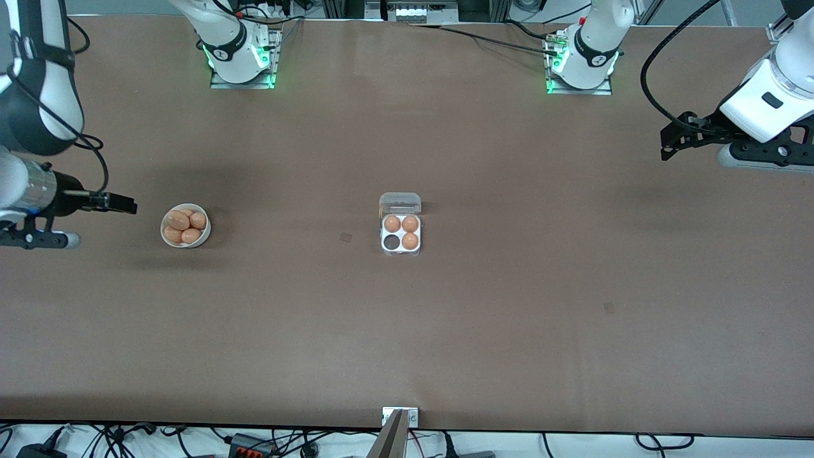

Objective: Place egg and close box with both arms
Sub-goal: 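Reach the right gripper down over the white egg bowl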

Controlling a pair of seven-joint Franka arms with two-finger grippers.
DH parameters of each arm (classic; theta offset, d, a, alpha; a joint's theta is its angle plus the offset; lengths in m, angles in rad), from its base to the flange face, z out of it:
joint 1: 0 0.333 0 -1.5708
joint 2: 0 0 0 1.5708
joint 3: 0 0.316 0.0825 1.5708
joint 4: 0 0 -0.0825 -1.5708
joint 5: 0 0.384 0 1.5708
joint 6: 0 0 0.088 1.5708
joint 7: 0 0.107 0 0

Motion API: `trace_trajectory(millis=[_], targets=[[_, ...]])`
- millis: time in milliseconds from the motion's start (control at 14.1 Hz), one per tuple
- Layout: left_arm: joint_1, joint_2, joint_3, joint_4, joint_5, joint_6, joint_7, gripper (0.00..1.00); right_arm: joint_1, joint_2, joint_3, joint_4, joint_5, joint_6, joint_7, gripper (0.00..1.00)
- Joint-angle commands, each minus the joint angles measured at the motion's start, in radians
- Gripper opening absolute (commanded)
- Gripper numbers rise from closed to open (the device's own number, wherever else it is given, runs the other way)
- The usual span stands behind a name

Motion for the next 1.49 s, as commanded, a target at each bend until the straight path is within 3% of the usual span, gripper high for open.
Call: trace_trajectory(millis=[0, 285, 854, 1209, 1423], targets=[[0.011, 0.011, -0.008, 0.030, -0.015, -0.022, 0.021, 1.00, -0.023, 0.079, 0.008, -0.004, 0.010, 0.018, 0.000, 1.00], [0.011, 0.011, -0.007, 0.030, -0.015, -0.022, 0.021, 1.00, -0.053, 0.143, 0.010, -0.028, 0.102, 0.030, -0.014, 1.00], [0.009, 0.011, -0.008, 0.030, -0.015, -0.022, 0.022, 1.00, -0.098, 0.246, 0.010, -0.047, 0.180, 0.032, -0.046, 1.00], [0.009, 0.011, -0.008, 0.030, -0.015, -0.022, 0.021, 1.00, -0.113, 0.285, 0.010, -0.047, 0.245, 0.030, -0.052, 0.93], [0.009, 0.011, -0.008, 0.030, -0.015, -0.022, 0.022, 1.00, -0.115, 0.286, 0.010, -0.047, 0.245, 0.030, -0.053, 0.84]])
